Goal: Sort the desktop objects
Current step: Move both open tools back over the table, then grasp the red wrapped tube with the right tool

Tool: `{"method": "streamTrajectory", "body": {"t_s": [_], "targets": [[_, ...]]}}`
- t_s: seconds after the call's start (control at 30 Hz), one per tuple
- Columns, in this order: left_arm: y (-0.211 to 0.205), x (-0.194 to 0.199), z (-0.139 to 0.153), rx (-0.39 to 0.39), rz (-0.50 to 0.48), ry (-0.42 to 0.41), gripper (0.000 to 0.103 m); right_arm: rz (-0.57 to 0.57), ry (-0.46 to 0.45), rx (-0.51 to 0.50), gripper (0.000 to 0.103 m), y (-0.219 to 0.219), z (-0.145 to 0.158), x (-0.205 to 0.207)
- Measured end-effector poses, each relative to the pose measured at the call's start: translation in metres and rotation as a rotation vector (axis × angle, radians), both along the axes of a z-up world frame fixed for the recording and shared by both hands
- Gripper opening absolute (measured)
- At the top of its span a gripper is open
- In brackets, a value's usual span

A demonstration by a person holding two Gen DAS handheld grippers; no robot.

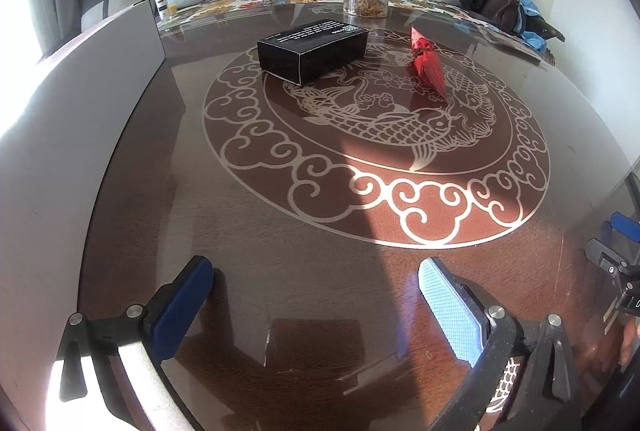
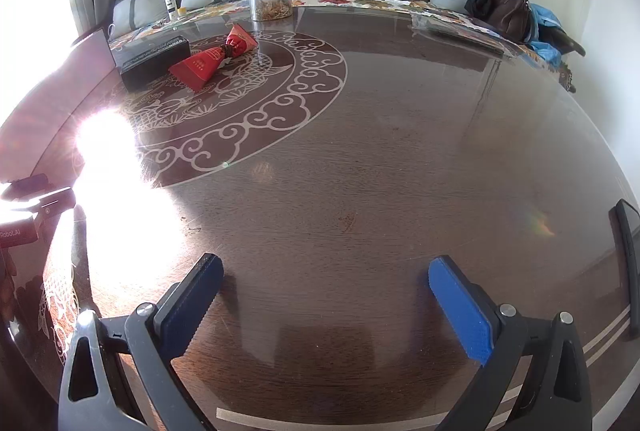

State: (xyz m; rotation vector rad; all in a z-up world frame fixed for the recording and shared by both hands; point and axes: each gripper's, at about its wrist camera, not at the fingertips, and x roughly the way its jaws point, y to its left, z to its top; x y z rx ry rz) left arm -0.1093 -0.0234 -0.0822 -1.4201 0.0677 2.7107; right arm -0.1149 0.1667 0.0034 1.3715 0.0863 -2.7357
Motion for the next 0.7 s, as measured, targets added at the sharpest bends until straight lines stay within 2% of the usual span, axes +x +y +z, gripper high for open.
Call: {"method": "streamTrajectory", "body": {"t_s": [0.5,0.63,0.7], "targets": [[-0.002,0.002,-0.001,0.003,0.005,0.015,0.103,0.003,-0.009,0.001,0.103,0.001,0.001,-0.001],[-0.002,0.002,-0.001,0.003,0.005,0.015,0.103,0.046,-0.075,-0.009,0.103,-0.010,0.004,-0.026],[-0.002,0.002,-0.001,0.003,0.004,0.015,0.103,0.071,-0.090,-0.062,0.103,-0.024,0.009,-0.048]]}}
